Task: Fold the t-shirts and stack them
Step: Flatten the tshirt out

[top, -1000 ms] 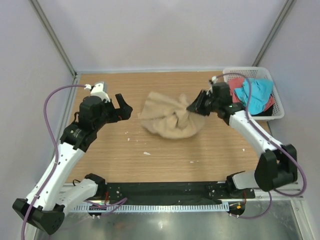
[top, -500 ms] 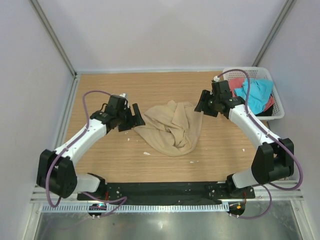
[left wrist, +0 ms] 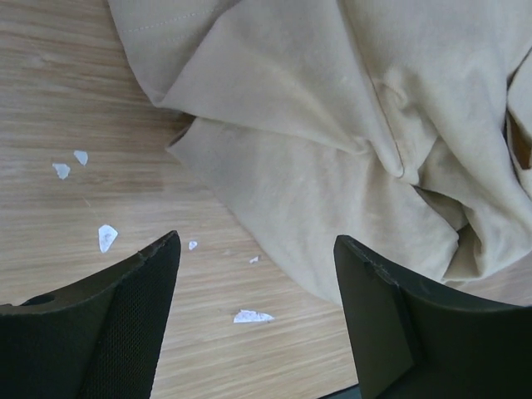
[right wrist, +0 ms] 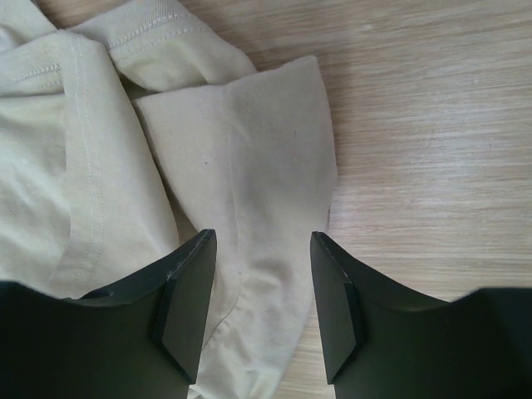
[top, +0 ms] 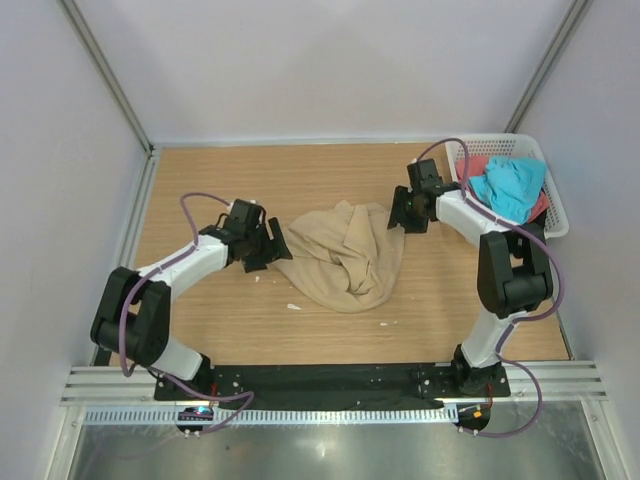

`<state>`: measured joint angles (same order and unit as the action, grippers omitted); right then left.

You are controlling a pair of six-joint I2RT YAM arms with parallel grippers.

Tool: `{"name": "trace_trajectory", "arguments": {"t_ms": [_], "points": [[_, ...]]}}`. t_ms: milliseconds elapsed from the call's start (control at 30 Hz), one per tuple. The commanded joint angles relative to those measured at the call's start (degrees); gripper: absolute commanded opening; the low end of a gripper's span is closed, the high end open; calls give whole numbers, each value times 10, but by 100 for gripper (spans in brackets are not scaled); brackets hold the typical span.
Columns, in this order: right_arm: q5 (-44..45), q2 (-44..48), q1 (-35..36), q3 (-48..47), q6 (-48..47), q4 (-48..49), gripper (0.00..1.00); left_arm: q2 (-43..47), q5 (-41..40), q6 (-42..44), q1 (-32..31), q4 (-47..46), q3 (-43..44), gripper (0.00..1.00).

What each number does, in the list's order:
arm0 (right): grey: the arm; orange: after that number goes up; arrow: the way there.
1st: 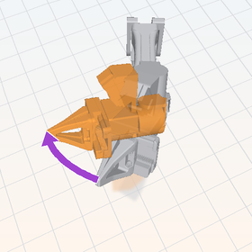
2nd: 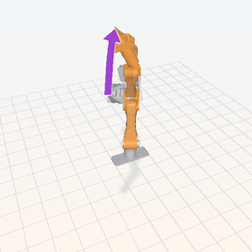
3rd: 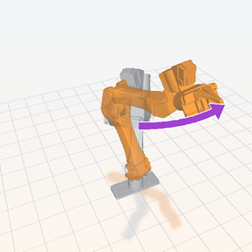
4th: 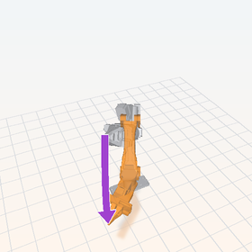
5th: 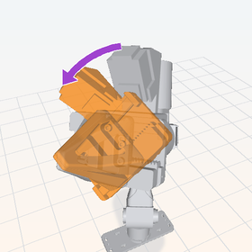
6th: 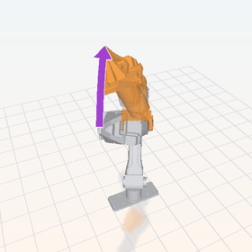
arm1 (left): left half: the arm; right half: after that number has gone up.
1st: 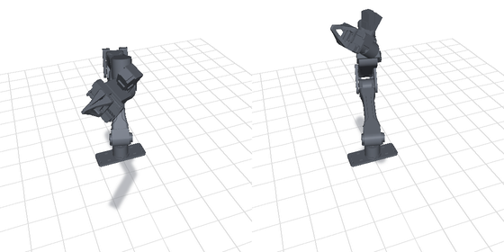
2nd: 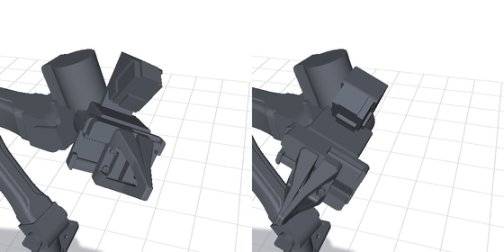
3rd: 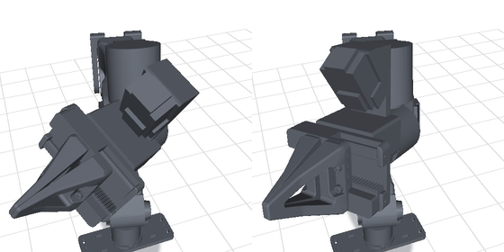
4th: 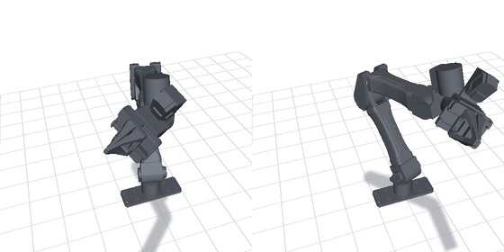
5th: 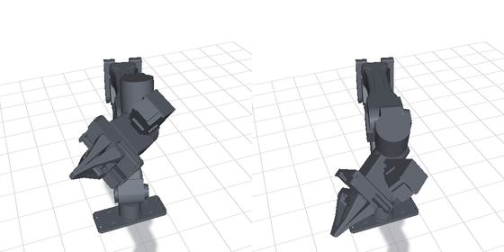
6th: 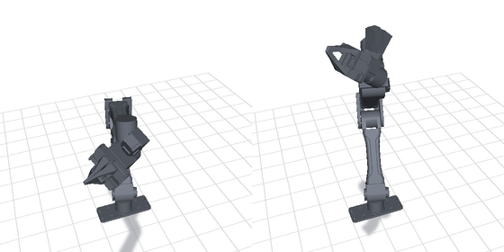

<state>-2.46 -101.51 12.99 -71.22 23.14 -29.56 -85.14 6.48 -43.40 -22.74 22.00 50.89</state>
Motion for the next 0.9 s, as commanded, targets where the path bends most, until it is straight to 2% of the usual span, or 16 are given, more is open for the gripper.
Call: {"name": "trace_trajectory", "arguments": {"t_ms": [0,100,167,300,400,433,467,533,567,600,667,700,867], "points": [[17,13,-2,3,1,29,55,-30,-20,-8,1,-65,-7,75],[54,19,-2,19,2,48,55,-68,-5,-9,0,-96,3,74],[57,42,-3,56,6,111,56,-100,6,-12,1,-102,12,72],[54,26,-9,54,13,133,56,-134,10,-19,1,-101,28,63],[40,5,-10,47,13,143,56,-143,-2,-20,0,-101,28,44],[32,-10,-16,53,16,163,56,-144,-12,-20,1,-100,29,25],[11,-16,-22,58,24,176,55,-144,-15,-21,1,-96,34,17],[8,-23,-33,66,35,217,47,-145,-23,-18,3,-80,54,0],[5,-22,-50,63,42,223,41,-144,-25,-14,7,-50,70,0],[-13,-20,-59,55,58,226,27,-141,-30,-11,11,-33,112,0],[-33,-12,-81,8,71,223,13,-126,-42,-1,26,14,159,0],[-41,-11,-86,-15,74,202,2,-120,-47,2,31,31,221,0],[-31,5,-88,-230,57,84,1,-106,-110,30,49,155,412,0]]}}
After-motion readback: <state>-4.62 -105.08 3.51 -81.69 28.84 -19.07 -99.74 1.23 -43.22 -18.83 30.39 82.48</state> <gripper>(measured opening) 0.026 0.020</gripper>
